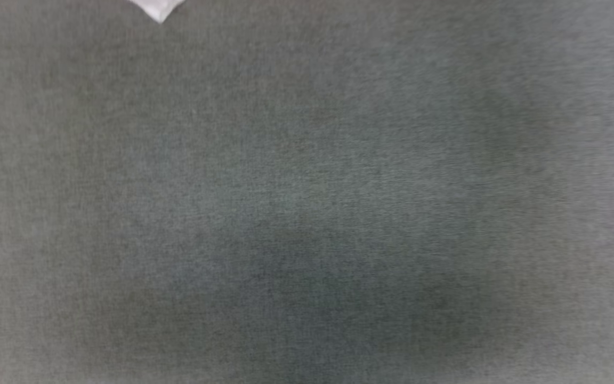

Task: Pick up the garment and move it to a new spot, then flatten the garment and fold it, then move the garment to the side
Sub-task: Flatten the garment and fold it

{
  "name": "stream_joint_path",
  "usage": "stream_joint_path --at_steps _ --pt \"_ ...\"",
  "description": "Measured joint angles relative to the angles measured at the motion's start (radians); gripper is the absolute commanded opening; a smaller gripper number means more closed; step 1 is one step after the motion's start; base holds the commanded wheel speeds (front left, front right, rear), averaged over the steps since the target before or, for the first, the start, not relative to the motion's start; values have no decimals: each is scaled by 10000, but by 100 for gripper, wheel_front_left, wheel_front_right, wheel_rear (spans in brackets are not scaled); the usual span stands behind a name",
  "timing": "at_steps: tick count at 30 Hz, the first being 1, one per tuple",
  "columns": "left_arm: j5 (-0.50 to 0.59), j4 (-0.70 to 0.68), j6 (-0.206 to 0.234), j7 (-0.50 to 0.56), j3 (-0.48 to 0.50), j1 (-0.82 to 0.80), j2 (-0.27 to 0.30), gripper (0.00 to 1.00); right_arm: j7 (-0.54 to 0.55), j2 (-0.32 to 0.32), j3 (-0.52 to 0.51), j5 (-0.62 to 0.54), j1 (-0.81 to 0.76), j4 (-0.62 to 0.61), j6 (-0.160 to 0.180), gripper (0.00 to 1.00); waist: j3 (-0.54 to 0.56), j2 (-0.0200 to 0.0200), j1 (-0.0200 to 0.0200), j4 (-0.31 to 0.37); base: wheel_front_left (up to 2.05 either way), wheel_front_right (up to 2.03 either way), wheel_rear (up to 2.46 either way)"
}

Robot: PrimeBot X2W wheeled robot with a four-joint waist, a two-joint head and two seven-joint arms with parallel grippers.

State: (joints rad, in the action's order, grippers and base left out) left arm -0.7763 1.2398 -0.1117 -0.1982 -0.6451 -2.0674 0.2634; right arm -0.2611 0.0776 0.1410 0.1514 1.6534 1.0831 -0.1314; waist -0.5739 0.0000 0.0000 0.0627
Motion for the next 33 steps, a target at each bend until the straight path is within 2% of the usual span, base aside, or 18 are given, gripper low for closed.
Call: stream_joint_path --at_steps 3,8,17,25,33 --pt "8 77 -31 -48 -98 295 -54 0 0 -130 -405 -453 -299 -15 0 0 -256 0 0 -172 0 0 0" --pt "-61 226 -96 115 -228 807 27 0 0 -249 -353 -614 -555 188 0 0 -229 0 0 -446 0 0 0" --pt "-431 343 -159 497 -384 2833 15 0 67 -265 2197 1528 -1651 493 0 0 774 0 0 -580 0 0 0" --pt "-938 -58 -190 848 -692 4947 -148 0 188 -205 3407 2692 -2975 681 0 0 2001 0 0 -821 0 0 0" --pt "-1221 -337 -192 759 -1011 6850 -378 0 414 441 4403 3753 -4414 188 0 0 3124 0 0 -1230 0 0 0"
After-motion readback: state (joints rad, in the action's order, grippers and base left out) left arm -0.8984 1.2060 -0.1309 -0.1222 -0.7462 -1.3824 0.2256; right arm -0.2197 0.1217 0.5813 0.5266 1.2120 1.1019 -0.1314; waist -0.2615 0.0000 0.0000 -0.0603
